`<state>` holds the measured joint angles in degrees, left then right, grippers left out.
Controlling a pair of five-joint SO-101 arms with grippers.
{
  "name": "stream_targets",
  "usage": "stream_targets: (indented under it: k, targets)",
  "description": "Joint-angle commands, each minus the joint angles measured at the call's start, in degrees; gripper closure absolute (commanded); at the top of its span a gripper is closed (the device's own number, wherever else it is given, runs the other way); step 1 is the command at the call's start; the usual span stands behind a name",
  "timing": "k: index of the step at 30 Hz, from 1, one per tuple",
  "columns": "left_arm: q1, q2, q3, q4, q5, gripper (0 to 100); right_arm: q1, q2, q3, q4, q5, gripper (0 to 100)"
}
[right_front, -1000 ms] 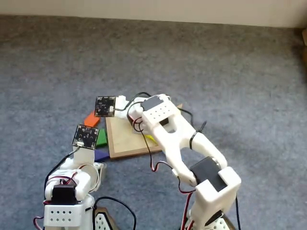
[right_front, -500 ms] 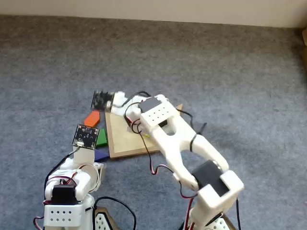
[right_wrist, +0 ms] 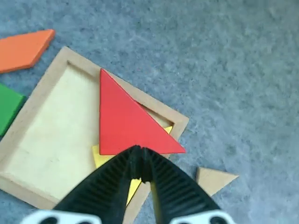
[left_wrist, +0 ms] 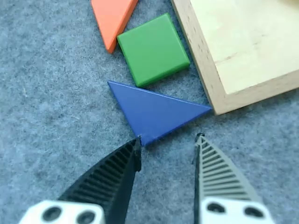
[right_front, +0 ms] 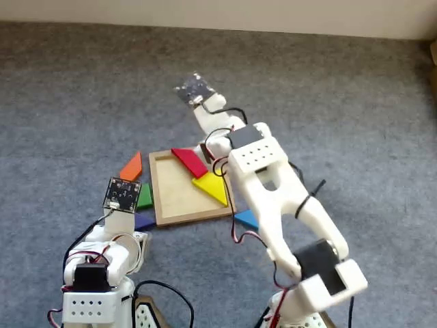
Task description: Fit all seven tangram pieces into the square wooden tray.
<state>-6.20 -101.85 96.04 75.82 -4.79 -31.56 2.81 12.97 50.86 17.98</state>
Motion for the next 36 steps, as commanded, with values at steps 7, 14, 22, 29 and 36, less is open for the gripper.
stream_targets:
  k: [7, 14, 22, 29, 36]
  targets:
    - [-0.66, -2.42, 1.19, 0.18, 0.62, 81, 0.66, 9.19, -3.21, -6.37, -3.08, 99.4]
    - [-0.66, -2.42, 1.19, 0.18, 0.62, 81, -3.56, 11.56, -2.77, -6.37, -2.64, 99.4]
    - [-0.66, -2.42, 1.19, 0.18, 0.62, 81, -5.76, 14.37, -2.77, -6.37, 5.71, 99.4]
    - [-0.66, -2.42, 1.19, 0.18, 0.62, 81, -5.41, 14.73, -2.86, -6.46, 7.82, 99.4]
    - [-0.66, -2.42, 1.19, 0.18, 0.62, 81, -2.33, 11.38, -2.86, -6.11, 9.85, 99.4]
